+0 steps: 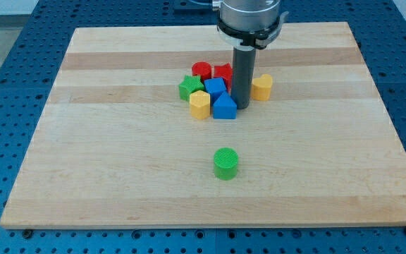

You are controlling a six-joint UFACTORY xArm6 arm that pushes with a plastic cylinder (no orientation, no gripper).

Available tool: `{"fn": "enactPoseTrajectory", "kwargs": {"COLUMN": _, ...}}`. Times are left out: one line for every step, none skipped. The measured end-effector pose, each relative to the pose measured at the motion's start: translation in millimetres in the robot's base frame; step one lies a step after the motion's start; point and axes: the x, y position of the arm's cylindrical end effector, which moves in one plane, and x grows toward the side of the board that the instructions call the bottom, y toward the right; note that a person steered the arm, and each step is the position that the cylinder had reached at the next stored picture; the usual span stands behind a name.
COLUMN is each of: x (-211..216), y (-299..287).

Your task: Move the green circle right to the triangle

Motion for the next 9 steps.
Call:
{"fn": "enactPoseTrajectory", "kwargs": {"x": 8, "y": 19}}
{"fn": "enactPoseTrajectory", "kwargs": {"x": 21, "y": 47}}
{"fn": "enactPoseTrajectory", "kwargs": {"x": 52, "y": 61}}
{"fn": "enactPoseTrajectory", "kwargs": {"x": 100, "y": 62}}
{"fn": "enactPoseTrajectory", "kwargs": {"x": 145, "y": 52}}
{"fn": "enactPoseTrajectory", "kwargs": {"x": 176, "y": 22}}
{"fn": "enactPoseTrajectory", "kwargs": {"x": 179, "y": -20}}
{"fn": "enactPoseTrajectory", "kwargs": {"x": 174, "y": -49}}
{"fn": "enactPoseTrajectory", "kwargs": {"x": 166, "y": -61}}
